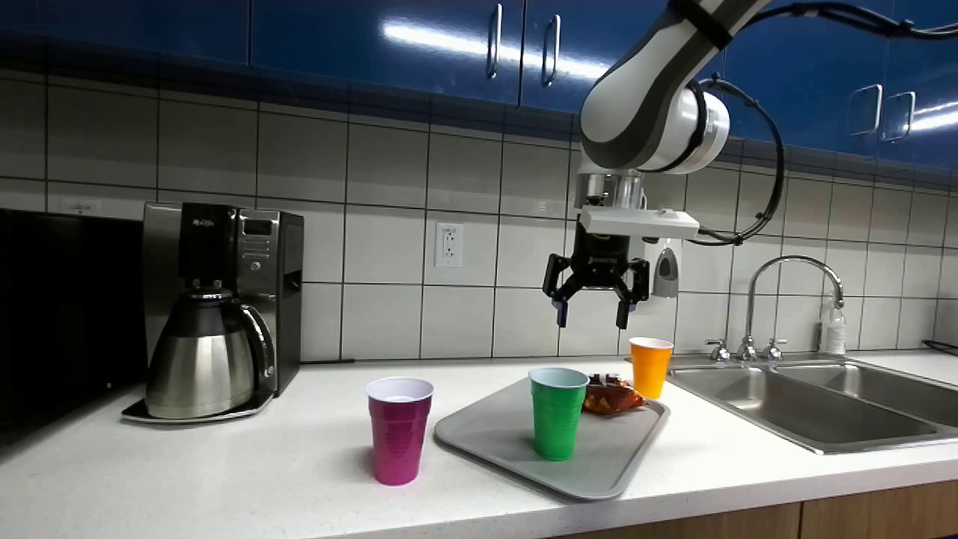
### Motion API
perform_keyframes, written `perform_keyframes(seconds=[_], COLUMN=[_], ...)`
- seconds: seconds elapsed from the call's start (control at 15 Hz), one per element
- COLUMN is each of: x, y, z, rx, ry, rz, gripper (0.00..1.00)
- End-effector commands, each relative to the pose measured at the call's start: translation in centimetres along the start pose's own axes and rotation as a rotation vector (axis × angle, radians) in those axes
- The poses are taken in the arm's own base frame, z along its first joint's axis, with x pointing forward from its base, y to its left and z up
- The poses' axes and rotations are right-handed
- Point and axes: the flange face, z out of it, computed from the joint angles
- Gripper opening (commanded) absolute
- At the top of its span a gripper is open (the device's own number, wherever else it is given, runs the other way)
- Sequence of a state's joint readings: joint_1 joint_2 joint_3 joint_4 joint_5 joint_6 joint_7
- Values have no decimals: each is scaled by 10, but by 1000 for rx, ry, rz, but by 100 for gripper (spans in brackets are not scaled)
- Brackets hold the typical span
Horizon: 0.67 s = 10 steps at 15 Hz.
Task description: Remove the yellow and green cups from the tray
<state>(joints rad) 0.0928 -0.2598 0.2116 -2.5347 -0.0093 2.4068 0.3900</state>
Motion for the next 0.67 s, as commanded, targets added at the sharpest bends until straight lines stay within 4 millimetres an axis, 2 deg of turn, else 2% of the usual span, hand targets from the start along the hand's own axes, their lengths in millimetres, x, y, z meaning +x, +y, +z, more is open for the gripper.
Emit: perform_keyframes(seconds=[0.0, 0.6], x=[-8, -17], y=[-4, -5], z=[4, 20], rx=[-23, -39], ry=[-25, -71], rz=[-5, -14], gripper=[100, 100])
